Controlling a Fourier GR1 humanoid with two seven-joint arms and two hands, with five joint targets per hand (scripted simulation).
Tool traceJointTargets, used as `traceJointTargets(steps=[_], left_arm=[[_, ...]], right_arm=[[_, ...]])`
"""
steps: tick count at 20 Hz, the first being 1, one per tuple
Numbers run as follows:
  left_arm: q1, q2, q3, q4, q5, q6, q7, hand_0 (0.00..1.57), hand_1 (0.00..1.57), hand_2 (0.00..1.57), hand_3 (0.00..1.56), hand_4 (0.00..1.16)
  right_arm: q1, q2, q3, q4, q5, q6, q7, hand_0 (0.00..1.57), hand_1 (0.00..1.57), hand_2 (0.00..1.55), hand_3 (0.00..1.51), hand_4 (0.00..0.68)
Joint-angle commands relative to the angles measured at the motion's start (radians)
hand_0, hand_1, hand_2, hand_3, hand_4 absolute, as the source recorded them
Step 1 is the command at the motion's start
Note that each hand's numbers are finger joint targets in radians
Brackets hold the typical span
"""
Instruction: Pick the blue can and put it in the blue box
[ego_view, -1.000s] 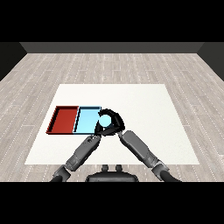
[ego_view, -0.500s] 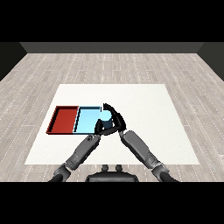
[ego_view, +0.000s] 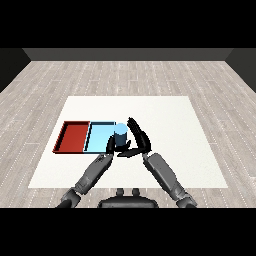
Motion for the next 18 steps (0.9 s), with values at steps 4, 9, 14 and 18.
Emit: traceJointTargets(steps=[4, 9, 14, 18], left_arm=[[0.022, 0.005, 0.045, -0.020, -0.072, -0.017, 0.027, 1.57, 1.57, 1.57, 1.49, 1.12], [-0.006, 0.045, 0.077, -0.012, -0.092, -0.023, 0.053, 1.57, 1.57, 1.57, 1.49, 1.13], [0.002, 0.097, 0.133, 0.068, -0.099, -0.050, 0.046, 1.57, 1.57, 1.57, 1.51, 1.13], [-0.094, 0.154, 0.234, 0.182, -0.085, -0.044, 0.085, 1.57, 1.57, 1.57, 1.49, 1.13]], right_arm=[[0.150, -0.050, -0.061, -0.212, 0.019, 0.020, 0.033, 0.00, 0.00, 0.00, 0.00, 0.000], [0.214, -0.129, -0.187, -0.368, -0.079, 0.063, 0.068, 0.00, 0.00, 0.00, 0.00, 0.000], [0.327, -0.177, -0.293, -0.408, -0.116, 0.096, -0.003, 0.00, 0.00, 0.00, 0.00, 0.000], [0.292, -0.216, -0.376, -0.378, -0.155, 0.123, 0.031, 0.00, 0.00, 0.00, 0.00, 0.000]])
